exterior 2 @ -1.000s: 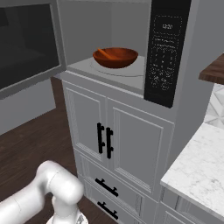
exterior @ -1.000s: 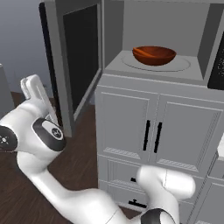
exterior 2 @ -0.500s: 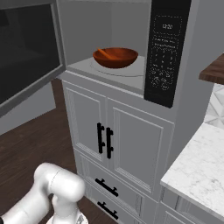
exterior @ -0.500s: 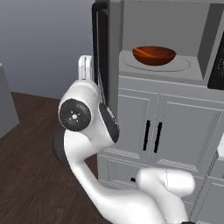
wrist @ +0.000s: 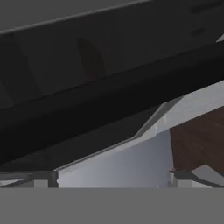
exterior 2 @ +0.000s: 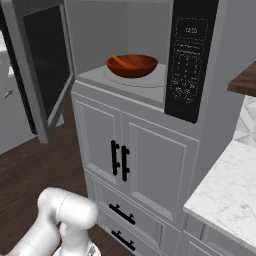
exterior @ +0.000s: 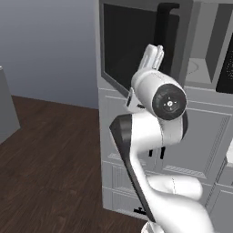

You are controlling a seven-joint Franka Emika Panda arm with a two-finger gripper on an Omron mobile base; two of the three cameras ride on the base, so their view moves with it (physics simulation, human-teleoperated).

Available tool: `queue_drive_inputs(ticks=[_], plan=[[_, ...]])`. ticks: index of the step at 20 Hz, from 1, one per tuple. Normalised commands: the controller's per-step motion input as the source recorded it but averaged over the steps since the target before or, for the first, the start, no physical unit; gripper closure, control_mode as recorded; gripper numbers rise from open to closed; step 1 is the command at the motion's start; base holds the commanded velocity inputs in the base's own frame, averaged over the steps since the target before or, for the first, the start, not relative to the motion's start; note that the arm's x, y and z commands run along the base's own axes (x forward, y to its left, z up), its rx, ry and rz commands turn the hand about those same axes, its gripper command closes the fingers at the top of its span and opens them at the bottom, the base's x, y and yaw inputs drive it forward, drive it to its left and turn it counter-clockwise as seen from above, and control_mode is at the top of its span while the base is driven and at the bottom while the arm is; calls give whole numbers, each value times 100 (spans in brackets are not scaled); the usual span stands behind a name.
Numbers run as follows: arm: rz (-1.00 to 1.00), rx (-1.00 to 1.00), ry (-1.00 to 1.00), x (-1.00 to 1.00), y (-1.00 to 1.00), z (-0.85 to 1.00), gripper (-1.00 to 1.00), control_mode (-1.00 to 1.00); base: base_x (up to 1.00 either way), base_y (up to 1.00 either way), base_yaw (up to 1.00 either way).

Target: Pick the carrot from the sink and place it in the bowl. Then pick the bowl and place it in the microwave. Then close the microwave door and press the start button.

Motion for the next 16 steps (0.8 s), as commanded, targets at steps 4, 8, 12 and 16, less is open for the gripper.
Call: queue_drive_inputs(ticks=[4, 8, 12, 16], plan=[[0, 31, 0, 0, -100, 12, -100, -100, 0, 0, 0], [-2, 27, 0, 12, -96, 8, -100, -100, 0, 0, 0], [-7, 21, 0, 19, -83, 8, -100, -100, 0, 0, 0], [-10, 13, 0, 21, -49, 23, -100, -100, 0, 0, 0]])
